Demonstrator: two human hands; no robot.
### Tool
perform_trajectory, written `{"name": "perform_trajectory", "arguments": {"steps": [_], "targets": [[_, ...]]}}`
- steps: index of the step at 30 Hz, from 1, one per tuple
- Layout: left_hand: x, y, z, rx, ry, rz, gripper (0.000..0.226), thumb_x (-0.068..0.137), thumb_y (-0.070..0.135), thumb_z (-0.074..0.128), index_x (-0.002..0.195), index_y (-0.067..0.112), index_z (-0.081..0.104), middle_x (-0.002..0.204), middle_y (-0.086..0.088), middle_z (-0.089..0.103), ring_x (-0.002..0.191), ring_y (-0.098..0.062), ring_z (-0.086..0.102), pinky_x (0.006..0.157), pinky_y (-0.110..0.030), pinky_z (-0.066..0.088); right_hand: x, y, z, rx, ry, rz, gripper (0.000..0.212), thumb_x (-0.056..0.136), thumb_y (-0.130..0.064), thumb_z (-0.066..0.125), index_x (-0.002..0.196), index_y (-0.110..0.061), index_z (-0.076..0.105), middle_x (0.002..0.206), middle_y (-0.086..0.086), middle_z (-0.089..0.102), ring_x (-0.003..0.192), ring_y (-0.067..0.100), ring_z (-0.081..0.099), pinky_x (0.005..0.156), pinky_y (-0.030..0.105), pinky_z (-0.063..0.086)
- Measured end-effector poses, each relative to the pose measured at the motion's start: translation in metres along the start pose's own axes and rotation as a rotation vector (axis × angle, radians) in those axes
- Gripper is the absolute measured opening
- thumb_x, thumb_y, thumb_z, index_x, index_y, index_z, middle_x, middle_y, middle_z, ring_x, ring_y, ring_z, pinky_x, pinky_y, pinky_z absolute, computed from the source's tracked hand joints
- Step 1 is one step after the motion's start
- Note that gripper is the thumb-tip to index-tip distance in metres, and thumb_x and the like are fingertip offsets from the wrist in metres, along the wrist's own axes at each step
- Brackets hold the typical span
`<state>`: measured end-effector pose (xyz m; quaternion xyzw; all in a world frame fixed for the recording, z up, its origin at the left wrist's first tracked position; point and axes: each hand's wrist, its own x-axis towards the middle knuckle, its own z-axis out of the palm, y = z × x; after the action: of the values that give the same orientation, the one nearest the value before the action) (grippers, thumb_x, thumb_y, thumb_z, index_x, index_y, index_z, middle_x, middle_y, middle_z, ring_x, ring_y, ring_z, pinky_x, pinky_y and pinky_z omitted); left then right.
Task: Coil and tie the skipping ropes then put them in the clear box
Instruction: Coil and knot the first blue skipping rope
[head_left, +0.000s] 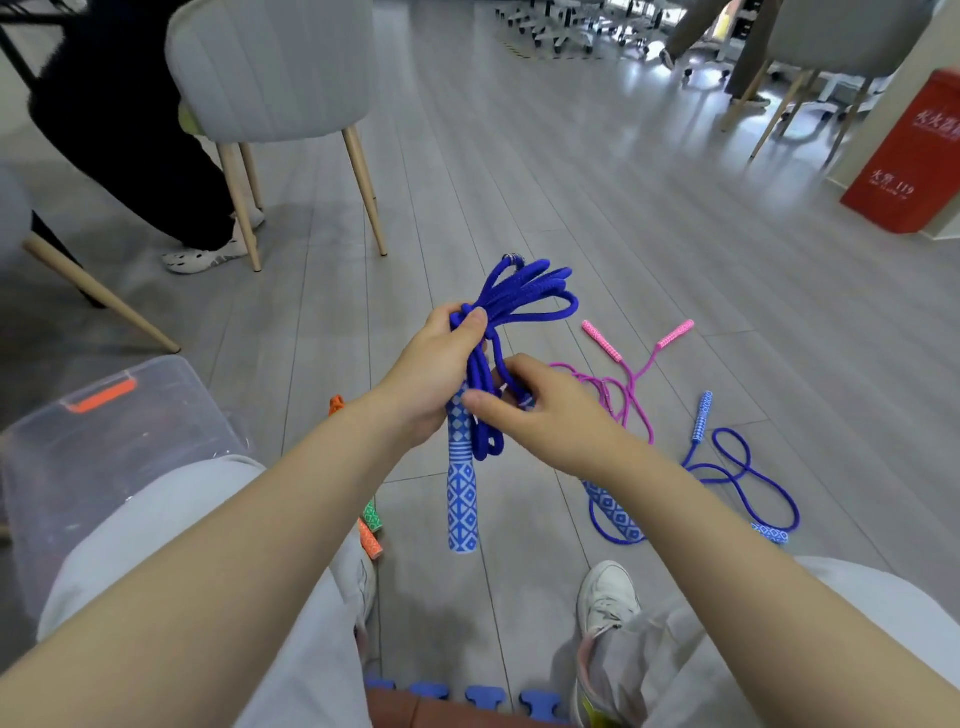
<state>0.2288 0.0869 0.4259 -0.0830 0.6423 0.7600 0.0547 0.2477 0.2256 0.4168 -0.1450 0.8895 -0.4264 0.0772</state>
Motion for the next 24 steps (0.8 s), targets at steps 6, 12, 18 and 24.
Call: {"name": "perform_trajectory", "arguments": {"steps": [6,12,18,24], "targets": [[-0.001,0.006,0.001,-0.012,-0.077,-0.016,0.025,0.1,0.027,0.051,0.12,0.012,0.053,0.08,-0.002,0.06,0.063,-0.011,0.06,0.063,-0.026,0.052,0.005,0.003,-0.016,0.096,-0.062,0.082,0.011,0.086,-0.023,0.066,0.092,-0.016,0.063,0.079,-0.003,0.062,0.069,0.014,0.056,0.064,0.028,0.049],[-0.002,0.009,-0.004,-0.023,-0.095,-0.003,0.029,0.096,0.024,0.058,0.123,0.015,0.053,0.088,-0.007,0.065,0.072,-0.016,0.067,0.067,-0.029,0.057,0.004,-0.004,-0.025,0.083,-0.169,0.082,0.019,0.085,-0.023,0.072,0.098,-0.016,0.06,0.075,-0.007,0.061,0.065,0.009,0.056,0.057,0.019,0.046],[-0.007,0.008,0.0,-0.149,-0.159,-0.073,0.028,0.097,0.02,0.056,0.123,0.009,0.051,0.077,-0.008,0.069,0.07,-0.02,0.068,0.065,-0.034,0.059,0.0,-0.003,-0.015,0.245,-0.244,0.248,0.016,0.083,-0.021,0.068,0.087,-0.008,0.06,0.062,0.0,0.049,0.059,0.017,0.038,0.049,0.023,0.032],[-0.003,0.011,-0.005,0.088,-0.161,0.038,0.03,0.097,0.026,0.056,0.125,0.017,0.049,0.093,-0.002,0.069,0.077,-0.013,0.069,0.066,-0.026,0.056,0.001,-0.001,-0.03,0.189,-0.213,0.232,0.024,0.085,-0.025,0.065,0.104,-0.009,0.066,0.086,0.012,0.067,0.075,0.016,0.057,0.065,0.029,0.049]]}}
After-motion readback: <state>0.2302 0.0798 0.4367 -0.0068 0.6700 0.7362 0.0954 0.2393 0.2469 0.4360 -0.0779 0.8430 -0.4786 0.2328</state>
